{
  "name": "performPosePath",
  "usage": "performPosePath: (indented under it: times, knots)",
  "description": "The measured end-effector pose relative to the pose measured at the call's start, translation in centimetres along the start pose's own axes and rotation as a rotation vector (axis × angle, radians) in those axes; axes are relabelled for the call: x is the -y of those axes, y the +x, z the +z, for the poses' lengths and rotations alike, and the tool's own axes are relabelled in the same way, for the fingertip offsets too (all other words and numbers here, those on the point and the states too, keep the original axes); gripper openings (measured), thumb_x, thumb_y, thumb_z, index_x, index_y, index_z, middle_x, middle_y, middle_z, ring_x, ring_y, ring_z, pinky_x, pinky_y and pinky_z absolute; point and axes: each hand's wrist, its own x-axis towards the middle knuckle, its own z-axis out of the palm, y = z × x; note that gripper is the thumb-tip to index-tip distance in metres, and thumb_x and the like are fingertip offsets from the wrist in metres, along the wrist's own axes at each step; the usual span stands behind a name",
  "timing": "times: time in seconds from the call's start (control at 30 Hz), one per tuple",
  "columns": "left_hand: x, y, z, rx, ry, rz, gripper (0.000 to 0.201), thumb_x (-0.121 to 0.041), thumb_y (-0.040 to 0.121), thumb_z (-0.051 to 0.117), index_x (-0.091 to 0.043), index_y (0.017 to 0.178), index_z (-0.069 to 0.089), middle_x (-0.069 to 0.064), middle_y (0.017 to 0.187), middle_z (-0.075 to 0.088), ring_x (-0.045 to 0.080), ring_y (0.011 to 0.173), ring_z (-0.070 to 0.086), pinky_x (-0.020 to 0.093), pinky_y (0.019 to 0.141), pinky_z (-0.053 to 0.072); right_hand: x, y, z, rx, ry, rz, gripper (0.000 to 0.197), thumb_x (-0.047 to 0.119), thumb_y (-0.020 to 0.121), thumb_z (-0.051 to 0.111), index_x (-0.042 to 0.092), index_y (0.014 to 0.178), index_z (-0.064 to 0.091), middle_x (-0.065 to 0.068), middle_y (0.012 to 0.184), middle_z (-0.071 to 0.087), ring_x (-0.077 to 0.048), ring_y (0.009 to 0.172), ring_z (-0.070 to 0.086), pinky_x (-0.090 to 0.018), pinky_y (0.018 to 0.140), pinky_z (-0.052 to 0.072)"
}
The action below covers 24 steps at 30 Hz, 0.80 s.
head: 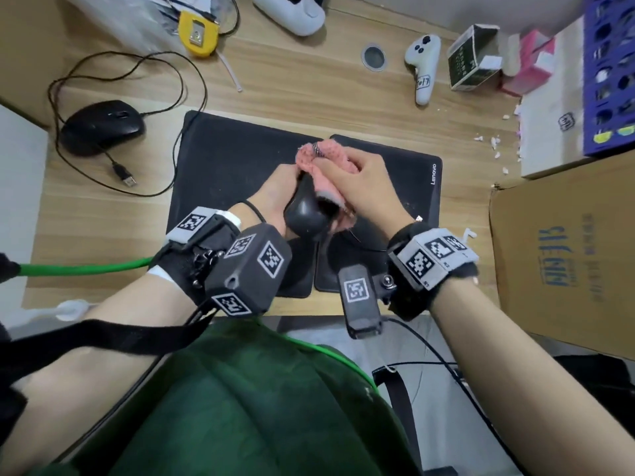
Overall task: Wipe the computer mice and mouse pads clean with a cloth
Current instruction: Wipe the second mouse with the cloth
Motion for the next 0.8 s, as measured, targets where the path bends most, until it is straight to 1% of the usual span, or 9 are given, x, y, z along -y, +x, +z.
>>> performPosePath:
  times: [0.1,0.17,0.3,0.37,0.5,0.53,0.63,0.73,0.8]
  knots:
    - [0.3,0.2,-0.7,-0.090,-0.027,-0.008,0.038,-0.031,0.099,0.037,-0.006,0.081,0.060,0.010,0.066,0.064,0.023,0.054,0.065,0.029,0.050,0.056,0.3,-0.7,1.0,0.067,-0.024,-0.058,0.020,0.038,0.076,0.073,0.030,0.094,0.074,0.008,0.089,0.075,-0.008,0.087,0.070,-0.037,0.085,0.057]
    - [0.5,0.4,-1.8,-0.116,-0.065,0.021,0.045,-0.027,0.097,0.036,-0.007,0.065,0.059,0.007,0.054,0.062,0.021,0.051,0.063,0.024,0.045,0.054,0.5,-1.6,1.5,0.165,-0.090,-0.143,0.015,0.032,0.078,0.074,0.031,0.093,0.073,0.009,0.090,0.074,-0.005,0.087,0.069,-0.031,0.083,0.056]
    - [0.8,0.2,-2.1,-0.117,-0.016,-0.018,0.031,-0.031,0.098,0.034,-0.011,0.093,0.057,0.007,0.078,0.061,0.022,0.066,0.064,0.026,0.059,0.054,-0.3,-1.0,0.8,0.103,-0.045,0.010,0.016,0.037,0.077,0.073,0.027,0.089,0.075,0.003,0.088,0.075,-0.012,0.087,0.070,-0.045,0.085,0.056]
    - [0.6,-0.3,-1.8,-0.111,0.023,-0.024,0.032,-0.031,0.099,0.034,-0.009,0.096,0.058,0.009,0.080,0.064,0.023,0.070,0.065,0.028,0.062,0.054,-0.2,-0.9,0.6,0.066,-0.046,0.009,0.015,0.035,0.078,0.072,0.024,0.087,0.075,0.000,0.086,0.075,-0.016,0.085,0.070,-0.046,0.085,0.055]
    - [0.1,-0.5,-2.5,-0.053,0.008,0.014,0.054,-0.025,0.099,0.031,-0.003,0.060,0.060,0.008,0.047,0.061,0.017,0.039,0.062,0.020,0.038,0.049,1.3,-2.3,1.4,0.216,-0.020,-0.144,0.017,0.025,0.081,0.074,0.023,0.098,0.073,0.002,0.093,0.074,-0.015,0.088,0.070,-0.040,0.085,0.056]
    - [0.0,-0.4,-2.9,-0.042,0.010,0.015,0.057,-0.025,0.099,0.031,-0.001,0.059,0.064,0.009,0.051,0.063,0.018,0.043,0.064,0.021,0.043,0.053,1.2,-2.3,1.5,0.205,0.007,-0.125,0.018,0.023,0.081,0.074,0.019,0.099,0.073,-0.003,0.094,0.074,-0.020,0.087,0.070,-0.044,0.085,0.056]
    - [0.4,-0.3,-3.4,-0.093,-0.031,0.006,0.039,-0.029,0.097,0.037,-0.003,0.107,0.065,0.013,0.089,0.067,0.027,0.079,0.068,0.039,0.080,0.057,0.5,-1.7,1.8,0.118,0.027,-0.008,0.017,0.030,0.082,0.073,0.019,0.094,0.075,-0.011,0.090,0.074,-0.036,0.084,0.069,-0.056,0.075,0.055]
    - [0.8,-0.4,-3.7,-0.087,-0.046,-0.006,0.036,-0.032,0.097,0.038,-0.007,0.089,0.063,0.009,0.072,0.068,0.024,0.063,0.068,0.032,0.061,0.058,0.6,-1.8,2.7,0.120,0.006,-0.053,0.011,0.030,0.081,0.072,0.026,0.090,0.074,0.004,0.085,0.073,-0.014,0.081,0.069,-0.038,0.079,0.056]
    - [0.9,-0.6,-4.0,-0.084,-0.083,0.013,0.037,-0.034,0.095,0.041,-0.007,0.083,0.063,0.011,0.070,0.068,0.024,0.060,0.069,0.032,0.058,0.059,0.8,-2.4,3.3,0.153,0.042,-0.090,0.011,0.023,0.083,0.073,0.023,0.094,0.073,0.005,0.087,0.073,-0.008,0.081,0.067,-0.030,0.079,0.054]
